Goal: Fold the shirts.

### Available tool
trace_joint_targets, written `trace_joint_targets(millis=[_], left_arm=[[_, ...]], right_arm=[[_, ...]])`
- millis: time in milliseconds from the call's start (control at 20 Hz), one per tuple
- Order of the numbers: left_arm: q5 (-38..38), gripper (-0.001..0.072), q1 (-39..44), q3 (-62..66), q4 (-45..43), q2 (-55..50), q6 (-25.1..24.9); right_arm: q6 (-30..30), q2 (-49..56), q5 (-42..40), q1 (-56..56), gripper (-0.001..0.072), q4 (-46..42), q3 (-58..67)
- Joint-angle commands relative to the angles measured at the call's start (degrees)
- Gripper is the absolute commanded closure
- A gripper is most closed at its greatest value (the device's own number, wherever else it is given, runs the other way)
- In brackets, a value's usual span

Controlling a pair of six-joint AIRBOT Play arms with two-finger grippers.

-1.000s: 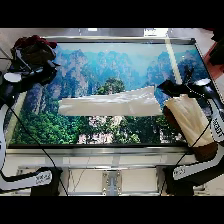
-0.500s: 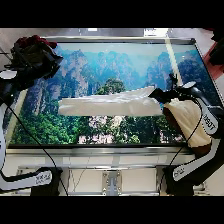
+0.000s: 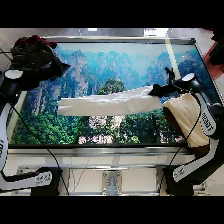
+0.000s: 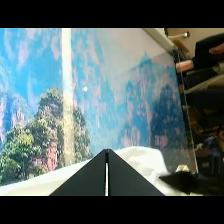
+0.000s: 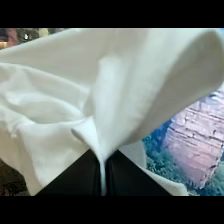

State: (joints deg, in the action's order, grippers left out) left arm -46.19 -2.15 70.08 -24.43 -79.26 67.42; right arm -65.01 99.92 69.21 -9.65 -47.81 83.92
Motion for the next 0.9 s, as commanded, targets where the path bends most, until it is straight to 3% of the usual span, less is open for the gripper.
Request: trace_joint_targets(millis=[0,100,200,400,650,850], left_arm=[[-0.4,0.0700,10.1,0.0,-13.3,-3.3,6.7],[2.3,0.0699,17.9,0.1,-19.4,-7.5,11.7],[6.5,0.0700,23.9,0.5,-20.9,-12.3,13.6],[5.8,0.0700,30.9,8.5,-20.9,-24.7,16.9],[3.3,0.0700,32.5,17.8,-21.9,-33.0,19.9],[-2.3,0.0698,29.3,23.1,-23.6,-32.4,19.6]], right_arm=[[-3.5,-5.4,5.7,0.1,0.0686,-3.0,5.0],[-4.4,-9.6,8.4,0.2,0.0686,-3.6,6.4],[-5.8,-13.3,8.9,1.1,0.0686,-3.7,6.6],[-8.8,-16.0,9.2,7.8,0.0686,-3.5,6.6],[-10.4,-16.0,0.0,19.5,0.0687,-3.4,6.6],[-11.9,-16.0,-10.2,26.1,0.0688,-3.4,6.6]])
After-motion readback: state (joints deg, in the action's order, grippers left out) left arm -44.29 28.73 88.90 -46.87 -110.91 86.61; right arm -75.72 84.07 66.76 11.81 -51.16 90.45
